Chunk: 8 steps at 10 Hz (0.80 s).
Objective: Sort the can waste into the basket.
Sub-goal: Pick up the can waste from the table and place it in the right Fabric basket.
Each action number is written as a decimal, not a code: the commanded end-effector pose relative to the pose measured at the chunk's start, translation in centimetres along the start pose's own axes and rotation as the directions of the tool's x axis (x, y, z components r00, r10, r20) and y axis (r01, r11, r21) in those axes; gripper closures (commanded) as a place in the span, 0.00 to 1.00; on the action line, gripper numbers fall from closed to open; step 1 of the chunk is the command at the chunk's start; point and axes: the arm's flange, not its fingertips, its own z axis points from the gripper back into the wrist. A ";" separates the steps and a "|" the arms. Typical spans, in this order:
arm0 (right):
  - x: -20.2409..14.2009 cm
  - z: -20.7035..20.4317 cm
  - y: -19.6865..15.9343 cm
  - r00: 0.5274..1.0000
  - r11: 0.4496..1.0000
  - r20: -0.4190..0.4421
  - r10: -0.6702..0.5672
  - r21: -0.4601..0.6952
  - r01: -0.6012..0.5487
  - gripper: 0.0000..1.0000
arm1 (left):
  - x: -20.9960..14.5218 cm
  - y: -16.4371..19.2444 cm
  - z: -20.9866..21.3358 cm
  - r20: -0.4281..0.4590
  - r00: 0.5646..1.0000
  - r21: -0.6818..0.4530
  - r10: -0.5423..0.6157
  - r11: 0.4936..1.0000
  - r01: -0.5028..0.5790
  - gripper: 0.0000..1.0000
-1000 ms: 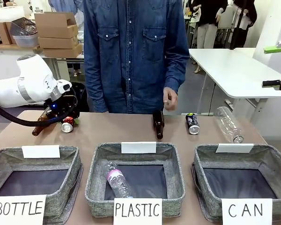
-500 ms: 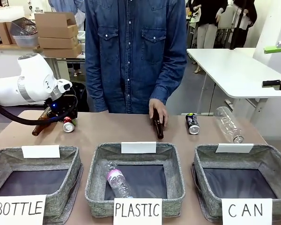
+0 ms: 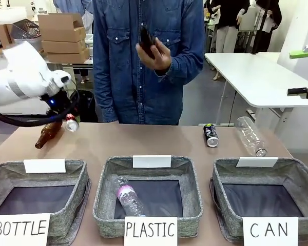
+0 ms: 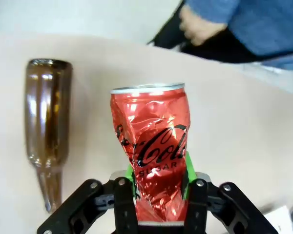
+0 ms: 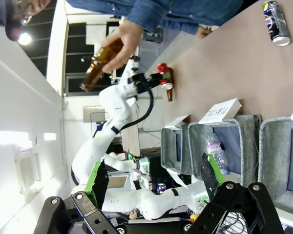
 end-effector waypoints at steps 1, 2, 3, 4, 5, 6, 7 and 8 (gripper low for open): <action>0.2 -0.3 0.2 1.000 1.000 0.005 0.019 0.024 -0.019 0.00 | -5.2 0.4 10.2 0.002 0.988 -0.133 -0.155 0.979 0.154 0.63; 0.2 -0.3 0.2 1.000 1.000 0.005 0.019 0.024 -0.019 0.00 | -7.8 0.6 14.3 0.035 0.978 -0.194 -0.204 0.959 0.206 0.63; 0.2 -0.3 0.2 1.000 1.000 0.005 0.019 0.024 -0.019 0.00 | -10.6 0.9 17.9 0.083 0.962 -0.290 -0.261 0.917 0.274 0.63; 0.2 -0.3 0.2 1.000 1.000 0.005 0.019 0.024 -0.019 0.00 | -13.6 0.9 21.0 0.178 0.930 -0.403 -0.323 0.838 0.368 0.63; 0.2 -0.3 0.2 1.000 1.000 0.005 0.019 0.024 -0.019 0.00 | -16.6 0.6 23.3 0.242 0.891 -0.485 -0.385 0.747 0.454 0.63; 0.2 -0.3 0.2 1.000 1.000 0.005 0.019 0.024 -0.019 0.00 | -19.7 -0.3 24.8 0.268 0.835 -0.574 -0.481 0.616 0.539 0.63; 0.2 -0.3 0.2 1.000 1.000 0.005 0.019 0.024 -0.019 0.00 | -22.1 -0.9 25.8 0.295 0.779 -0.591 -0.554 0.535 0.604 0.63; 0.2 -0.3 0.2 1.000 1.000 0.005 0.019 0.024 -0.019 0.00 | -24.3 -0.8 26.8 0.286 0.707 -0.639 -0.648 0.421 0.644 0.63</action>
